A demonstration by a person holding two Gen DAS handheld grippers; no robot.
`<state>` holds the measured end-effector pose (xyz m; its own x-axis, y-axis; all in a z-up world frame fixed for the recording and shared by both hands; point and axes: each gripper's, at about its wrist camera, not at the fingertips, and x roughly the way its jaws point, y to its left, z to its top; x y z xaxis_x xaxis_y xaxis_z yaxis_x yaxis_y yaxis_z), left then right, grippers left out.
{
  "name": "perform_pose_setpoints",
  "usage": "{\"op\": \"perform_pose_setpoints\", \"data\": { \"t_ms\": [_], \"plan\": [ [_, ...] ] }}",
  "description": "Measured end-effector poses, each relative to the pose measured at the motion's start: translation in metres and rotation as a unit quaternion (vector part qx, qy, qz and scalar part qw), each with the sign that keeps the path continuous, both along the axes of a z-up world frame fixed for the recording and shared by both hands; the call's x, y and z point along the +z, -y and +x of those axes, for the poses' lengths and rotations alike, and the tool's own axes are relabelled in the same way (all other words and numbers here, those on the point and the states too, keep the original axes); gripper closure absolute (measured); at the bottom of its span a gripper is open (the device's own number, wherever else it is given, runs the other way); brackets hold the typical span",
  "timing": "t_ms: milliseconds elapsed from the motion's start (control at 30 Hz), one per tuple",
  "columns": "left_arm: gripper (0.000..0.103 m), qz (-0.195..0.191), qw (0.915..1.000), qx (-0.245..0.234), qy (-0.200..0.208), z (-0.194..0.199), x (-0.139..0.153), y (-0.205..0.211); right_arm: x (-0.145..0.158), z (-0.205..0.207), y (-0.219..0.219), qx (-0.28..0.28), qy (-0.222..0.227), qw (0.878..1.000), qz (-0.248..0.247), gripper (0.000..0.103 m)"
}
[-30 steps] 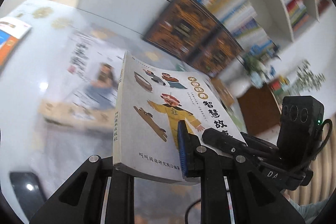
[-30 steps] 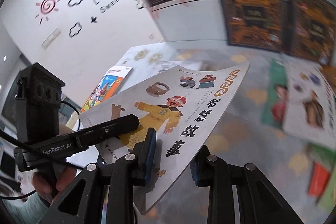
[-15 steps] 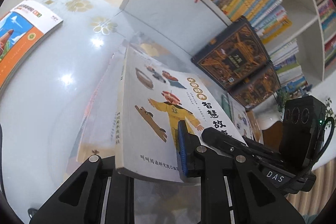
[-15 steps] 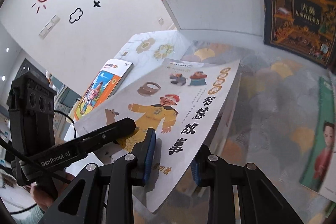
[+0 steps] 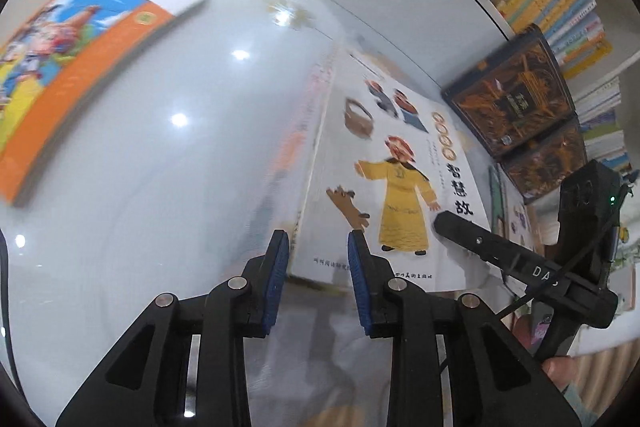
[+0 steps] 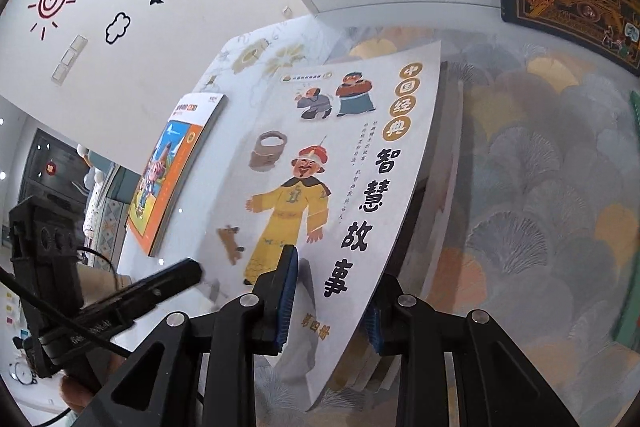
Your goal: Organize books
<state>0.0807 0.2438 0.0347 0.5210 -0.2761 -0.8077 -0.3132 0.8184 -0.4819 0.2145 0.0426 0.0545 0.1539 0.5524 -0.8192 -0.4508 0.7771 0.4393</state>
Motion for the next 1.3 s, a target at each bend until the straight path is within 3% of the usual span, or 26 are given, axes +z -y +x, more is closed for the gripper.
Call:
{"op": "perform_pose_setpoints", "data": {
  "t_ms": [133,300,400,500,633,767,933,1033,1133,1233,1300],
  "plan": [
    [0.077,0.023,0.9996,0.013,0.005,-0.008,0.014,-0.005,-0.006,-0.006,0.002,0.003,-0.016,1.0,-0.006,0.072],
    [0.077,0.044,0.9984,-0.032,0.019,0.004,0.031,0.029,-0.006,-0.021,0.048,-0.032,-0.037,0.999,0.006,0.066],
    [0.075,0.041,0.9955,-0.081,0.028,0.017,0.038,0.066,-0.005,-0.036,0.091,-0.066,-0.039,0.997,0.006,0.059],
    [0.074,0.033,0.9891,-0.139,0.037,0.03,0.043,0.112,-0.006,-0.051,0.142,-0.112,-0.047,0.993,0.011,0.059],
    [0.074,0.012,0.9732,-0.226,0.04,0.046,0.045,0.185,-0.004,-0.069,0.209,-0.179,-0.051,0.983,0.012,0.059],
    [0.074,0.008,0.954,-0.297,0.041,0.062,0.051,0.251,0.003,-0.08,0.277,-0.251,-0.046,0.967,0.012,0.059],
    [0.074,0.009,0.934,-0.352,0.059,0.094,0.064,0.321,0.013,-0.075,0.356,-0.34,-0.021,0.94,0.007,0.055],
    [0.067,0.016,0.9259,-0.371,0.068,0.121,0.072,0.362,0.022,-0.062,0.404,-0.393,-0.006,0.92,0.008,0.052],
    [0.052,0.018,0.9226,-0.378,0.075,0.156,0.073,0.402,0.032,-0.049,0.449,-0.434,0.002,0.901,0.017,0.052],
    [0.047,0.015,0.9225,-0.38,0.065,0.184,0.065,0.435,0.035,-0.038,0.483,-0.443,-0.001,0.896,0.018,0.052],
    [0.047,0.003,0.9151,-0.4,0.051,0.196,0.056,0.46,0.034,-0.037,0.502,-0.445,-0.004,0.896,0.004,0.052]
  ]
}}
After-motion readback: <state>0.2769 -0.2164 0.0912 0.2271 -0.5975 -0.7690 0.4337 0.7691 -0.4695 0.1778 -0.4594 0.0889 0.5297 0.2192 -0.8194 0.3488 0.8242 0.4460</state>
